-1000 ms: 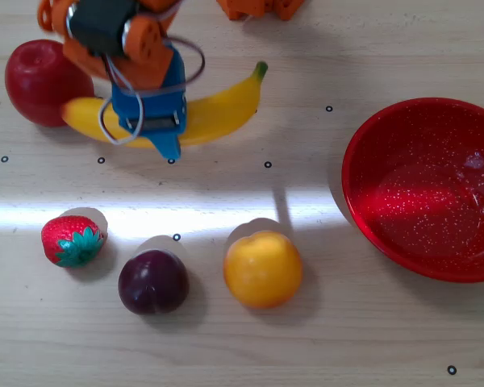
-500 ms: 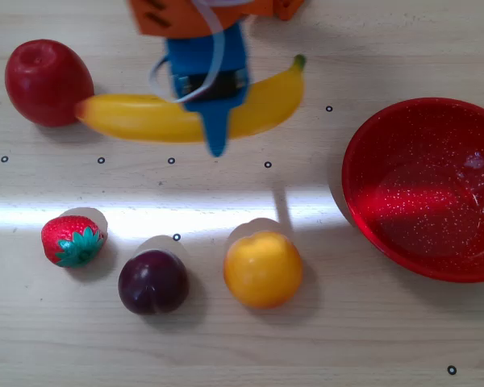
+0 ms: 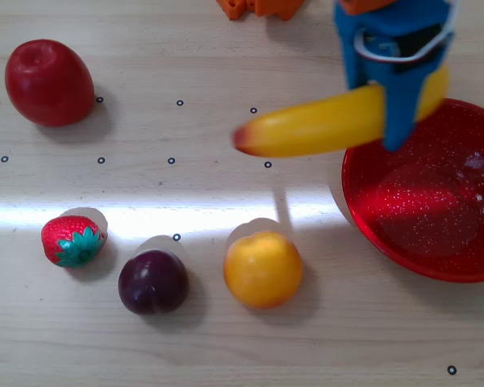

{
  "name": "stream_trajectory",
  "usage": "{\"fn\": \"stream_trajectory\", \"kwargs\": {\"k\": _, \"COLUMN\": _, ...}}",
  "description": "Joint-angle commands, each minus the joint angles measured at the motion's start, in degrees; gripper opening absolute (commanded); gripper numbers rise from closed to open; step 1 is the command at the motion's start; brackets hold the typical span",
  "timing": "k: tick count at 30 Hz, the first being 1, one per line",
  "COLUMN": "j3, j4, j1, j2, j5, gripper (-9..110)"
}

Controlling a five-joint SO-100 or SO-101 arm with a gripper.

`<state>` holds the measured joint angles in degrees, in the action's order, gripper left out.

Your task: Put the banana in the red bowl.

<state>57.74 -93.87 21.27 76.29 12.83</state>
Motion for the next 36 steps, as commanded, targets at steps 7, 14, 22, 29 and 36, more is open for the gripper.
{"fn": "stream_trajectory", "kwargs": {"k": 7, "j3": -1.14, "j4": 15.21, "j1": 7.65, "j2": 8.0, "j5": -5.71, "gripper": 0}}
{"fn": "stream_trajectory", "kwargs": {"k": 14, "j3": 7.56, "j4": 22.41, "j1": 9.93, "j2": 7.91, "j5": -4.22, "gripper": 0}}
{"fn": "stream_trajectory", "kwargs": {"k": 22, "j3": 15.12, "j4": 28.21, "j1": 11.34, "j2": 6.59, "j5": -1.41, "gripper": 0}}
{"fn": "stream_trajectory", "kwargs": {"k": 29, "j3": 15.47, "j4": 27.77, "j1": 10.55, "j2": 5.8, "j5": -2.55, "gripper": 39}}
{"fn": "stream_trajectory", "kwargs": {"k": 36, "j3": 6.77, "j4": 22.5, "j1": 8.7, "j2": 5.98, "j5": -4.04, "gripper": 32}}
